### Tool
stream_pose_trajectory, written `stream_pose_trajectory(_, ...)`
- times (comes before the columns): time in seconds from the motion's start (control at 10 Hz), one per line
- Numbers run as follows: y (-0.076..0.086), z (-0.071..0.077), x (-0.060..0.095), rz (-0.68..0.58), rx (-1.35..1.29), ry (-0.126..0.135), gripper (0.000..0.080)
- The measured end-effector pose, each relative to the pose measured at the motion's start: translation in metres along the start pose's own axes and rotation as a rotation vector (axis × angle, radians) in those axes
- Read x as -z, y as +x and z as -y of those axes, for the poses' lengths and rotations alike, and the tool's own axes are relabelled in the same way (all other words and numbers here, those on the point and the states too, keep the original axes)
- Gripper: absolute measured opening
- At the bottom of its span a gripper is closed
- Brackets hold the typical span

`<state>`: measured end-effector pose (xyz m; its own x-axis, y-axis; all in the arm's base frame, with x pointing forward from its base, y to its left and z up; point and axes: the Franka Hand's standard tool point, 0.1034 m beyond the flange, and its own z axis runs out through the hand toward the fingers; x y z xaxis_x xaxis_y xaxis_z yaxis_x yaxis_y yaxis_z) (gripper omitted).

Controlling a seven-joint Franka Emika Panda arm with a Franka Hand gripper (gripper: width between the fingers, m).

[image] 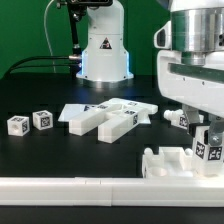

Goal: Assemble chair

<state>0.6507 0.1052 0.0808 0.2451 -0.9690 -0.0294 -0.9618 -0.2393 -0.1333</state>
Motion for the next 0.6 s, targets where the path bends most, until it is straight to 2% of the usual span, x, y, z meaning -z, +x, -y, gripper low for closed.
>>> stream_pose_trajectory(0.2, 0.001, 0.0, 0.0, -0.001, 0.007, 0.0, 0.0285)
stream_pose_trajectory(0.3, -0.003, 0.0, 0.0, -0.007, 0.131, -0.003, 0.0285)
stream_pose_trajectory(0.4, -0.011, 0.002, 0.001, -0.007, 0.334, 0.011, 0.0388)
stream_pose_trajectory(0.5, -0.012, 0.002, 0.001, -0.011, 0.506, 0.027, 0.054)
stream_pose_trajectory(0.6, -0.012, -0.001, -0.002, -0.005, 0.685, 0.022, 0.0616)
